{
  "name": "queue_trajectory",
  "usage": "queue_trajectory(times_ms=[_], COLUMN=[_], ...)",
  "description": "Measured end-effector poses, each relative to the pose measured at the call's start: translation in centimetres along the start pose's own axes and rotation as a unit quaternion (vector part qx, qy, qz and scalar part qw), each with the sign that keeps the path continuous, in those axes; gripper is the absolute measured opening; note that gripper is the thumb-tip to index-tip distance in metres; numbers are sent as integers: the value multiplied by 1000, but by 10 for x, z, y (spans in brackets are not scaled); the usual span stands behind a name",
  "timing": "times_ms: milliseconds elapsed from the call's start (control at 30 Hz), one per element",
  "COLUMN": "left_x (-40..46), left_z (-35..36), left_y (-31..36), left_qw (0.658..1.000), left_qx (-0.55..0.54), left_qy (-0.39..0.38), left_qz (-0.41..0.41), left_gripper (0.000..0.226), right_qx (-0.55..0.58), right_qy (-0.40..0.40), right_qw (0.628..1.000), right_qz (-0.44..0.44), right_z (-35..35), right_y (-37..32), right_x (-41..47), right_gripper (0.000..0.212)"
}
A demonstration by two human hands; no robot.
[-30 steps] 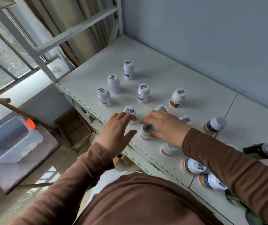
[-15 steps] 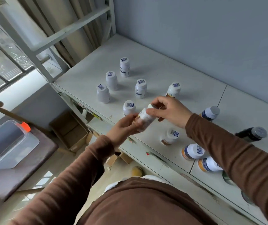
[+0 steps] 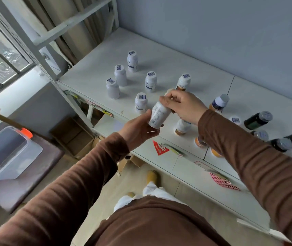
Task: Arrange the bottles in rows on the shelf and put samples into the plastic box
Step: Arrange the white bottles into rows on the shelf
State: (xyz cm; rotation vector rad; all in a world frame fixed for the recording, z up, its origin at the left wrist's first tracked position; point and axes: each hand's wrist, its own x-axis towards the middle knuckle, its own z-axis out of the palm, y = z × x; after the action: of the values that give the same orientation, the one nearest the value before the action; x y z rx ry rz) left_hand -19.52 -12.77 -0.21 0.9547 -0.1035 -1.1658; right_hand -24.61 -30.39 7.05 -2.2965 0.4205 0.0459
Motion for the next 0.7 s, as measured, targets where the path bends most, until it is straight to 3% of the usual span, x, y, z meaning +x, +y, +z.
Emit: queue_trajectory(times_ms=[133, 233, 400, 533, 700], left_x=[-1, 6, 18, 18, 22], left_z=[-1, 0, -6, -10, -4], left_y=[-2, -5, -8, -10, -8], left_qw=[981, 915, 782, 685, 603], left_qx=[175, 379, 595, 700, 764], left_qy=[22, 80, 140, 162, 178], left_qz=[82, 116, 125, 123, 143], left_gripper=[26, 44, 67, 68, 61], right_qx=[-93, -153, -234, -279, -295], right_qy=[-12, -19, -42, -64, -96], right_qw=[995, 984, 968, 955, 945], right_qz=[-40, -90, -83, -84, -99], right_z=[-6, -3, 5, 16, 26], right_y=[3, 9, 25, 39, 51], right_x=[-6, 1, 22, 35, 43], right_gripper=[33, 33, 39, 36, 34])
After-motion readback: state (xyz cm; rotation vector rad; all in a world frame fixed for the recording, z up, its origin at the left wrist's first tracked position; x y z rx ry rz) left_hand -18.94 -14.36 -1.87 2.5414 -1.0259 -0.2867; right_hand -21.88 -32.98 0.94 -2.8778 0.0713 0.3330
